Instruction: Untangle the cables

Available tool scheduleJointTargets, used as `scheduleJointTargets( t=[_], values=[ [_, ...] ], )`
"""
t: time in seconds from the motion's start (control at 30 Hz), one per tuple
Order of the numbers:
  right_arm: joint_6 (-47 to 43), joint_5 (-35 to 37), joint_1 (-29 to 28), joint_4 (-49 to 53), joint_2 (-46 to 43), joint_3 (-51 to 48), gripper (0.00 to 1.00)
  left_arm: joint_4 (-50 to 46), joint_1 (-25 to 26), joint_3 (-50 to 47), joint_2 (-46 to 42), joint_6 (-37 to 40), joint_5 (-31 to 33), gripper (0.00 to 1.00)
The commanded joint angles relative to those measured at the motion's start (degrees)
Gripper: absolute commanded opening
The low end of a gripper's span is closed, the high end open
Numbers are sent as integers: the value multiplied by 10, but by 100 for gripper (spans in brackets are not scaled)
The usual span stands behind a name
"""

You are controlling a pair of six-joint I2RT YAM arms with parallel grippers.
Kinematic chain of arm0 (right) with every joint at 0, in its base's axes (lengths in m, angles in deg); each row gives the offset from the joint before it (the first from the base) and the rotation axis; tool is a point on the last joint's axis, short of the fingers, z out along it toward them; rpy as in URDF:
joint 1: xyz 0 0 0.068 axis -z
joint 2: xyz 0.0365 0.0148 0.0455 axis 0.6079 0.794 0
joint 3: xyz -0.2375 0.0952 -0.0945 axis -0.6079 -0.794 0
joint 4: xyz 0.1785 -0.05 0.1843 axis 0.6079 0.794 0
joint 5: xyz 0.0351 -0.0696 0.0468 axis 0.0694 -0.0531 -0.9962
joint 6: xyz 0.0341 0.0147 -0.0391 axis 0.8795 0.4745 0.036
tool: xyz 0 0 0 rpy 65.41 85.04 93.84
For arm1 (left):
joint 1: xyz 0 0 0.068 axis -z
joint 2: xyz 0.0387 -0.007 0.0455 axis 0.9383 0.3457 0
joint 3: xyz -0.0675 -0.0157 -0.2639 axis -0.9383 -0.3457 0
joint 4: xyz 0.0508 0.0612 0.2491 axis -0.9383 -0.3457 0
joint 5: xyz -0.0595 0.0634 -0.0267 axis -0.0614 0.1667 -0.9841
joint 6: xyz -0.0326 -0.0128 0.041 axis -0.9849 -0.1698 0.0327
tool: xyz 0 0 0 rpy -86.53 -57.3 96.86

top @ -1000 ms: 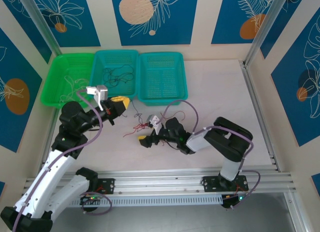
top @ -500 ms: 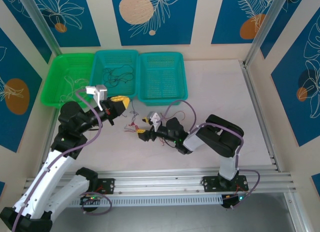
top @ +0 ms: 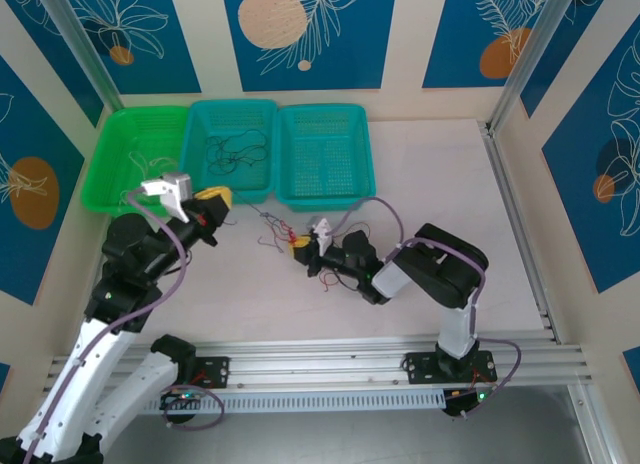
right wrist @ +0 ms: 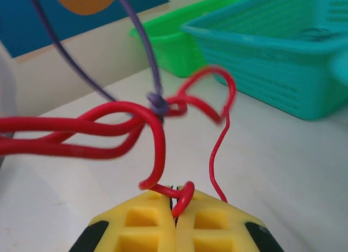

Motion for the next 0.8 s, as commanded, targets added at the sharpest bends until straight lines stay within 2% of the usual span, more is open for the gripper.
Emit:
scheduleJointTargets(
  t=[0.0,0.13,0.33,0.47,0.6,0.77],
  values=[
    [41,79,26,-16,-55,-59,0,-125,-1,34,-14,33,239,0],
    [100,125,82,32,-152,-123,0,-148,-9,26,-32,51,327,0],
    [131,206,144,148,-301,-168,0,-152,-22,26,-36,66,361,0],
    [193,265,209,224,-402,-200,0,-164,-32,25,-42,72,389,0],
    [195,232,268,337,-509,-201,0,-162,-42,16,-48,72,374,0],
    [180,147,274,433,-583,-176,0,-135,-46,8,-21,59,297,0]
  ],
)
